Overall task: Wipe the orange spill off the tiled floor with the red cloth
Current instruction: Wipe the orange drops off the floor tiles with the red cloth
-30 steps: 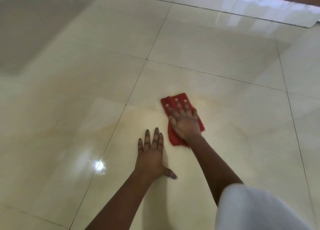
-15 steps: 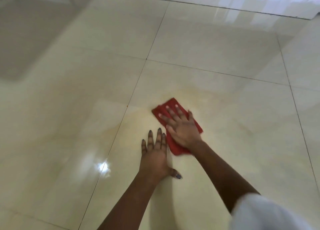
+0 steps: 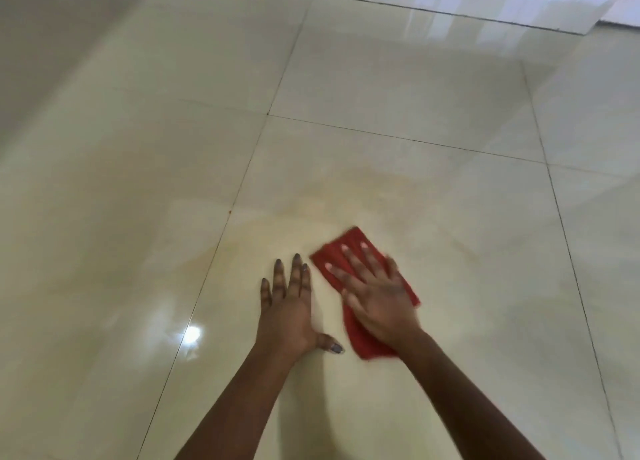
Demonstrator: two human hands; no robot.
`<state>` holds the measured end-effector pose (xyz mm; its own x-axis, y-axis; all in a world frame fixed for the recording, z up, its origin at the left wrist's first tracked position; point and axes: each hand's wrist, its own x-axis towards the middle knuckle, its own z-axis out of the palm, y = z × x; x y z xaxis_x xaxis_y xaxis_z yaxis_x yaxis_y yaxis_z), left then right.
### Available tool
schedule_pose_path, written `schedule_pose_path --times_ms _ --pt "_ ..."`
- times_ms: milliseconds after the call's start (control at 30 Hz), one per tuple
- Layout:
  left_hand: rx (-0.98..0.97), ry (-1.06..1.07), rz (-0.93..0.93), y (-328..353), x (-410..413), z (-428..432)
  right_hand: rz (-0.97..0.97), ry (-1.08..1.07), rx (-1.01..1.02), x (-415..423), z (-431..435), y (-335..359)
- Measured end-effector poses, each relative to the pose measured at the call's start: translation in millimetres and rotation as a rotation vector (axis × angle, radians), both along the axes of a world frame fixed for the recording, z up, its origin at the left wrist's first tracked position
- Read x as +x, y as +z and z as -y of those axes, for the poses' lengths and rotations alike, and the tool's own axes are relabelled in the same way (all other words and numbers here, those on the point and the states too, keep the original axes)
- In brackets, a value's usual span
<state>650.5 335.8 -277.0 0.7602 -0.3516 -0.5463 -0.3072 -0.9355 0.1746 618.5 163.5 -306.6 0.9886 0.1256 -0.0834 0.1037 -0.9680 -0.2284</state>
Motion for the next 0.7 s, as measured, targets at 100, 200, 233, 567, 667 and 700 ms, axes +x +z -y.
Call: schedule_pose_path --times_ms 100,200,233,567,667,700 --pt "0.013 -0.007 0.003 -1 0 0 0.051 -0.259 -0.083 -27 78 -2" --pt "0.004 0.001 -0.006 -2 1 1 -0.058 -0.553 -0.055 39 99 6" --pt "-0.004 0.004 -0.006 -2 1 1 -0.087 -0.552 -0.057 57 84 7" --pt "-0.004 0.000 0.010 -5 0 1 -0.056 -0.383 -0.048 -20 109 4" --pt "-0.013 -0.001 0.009 -4 0 3 -0.067 -0.473 -0.050 49 105 5" --pt "-0.015 -0.001 0.010 -5 0 3 -0.061 -0.470 -0.038 73 97 7"
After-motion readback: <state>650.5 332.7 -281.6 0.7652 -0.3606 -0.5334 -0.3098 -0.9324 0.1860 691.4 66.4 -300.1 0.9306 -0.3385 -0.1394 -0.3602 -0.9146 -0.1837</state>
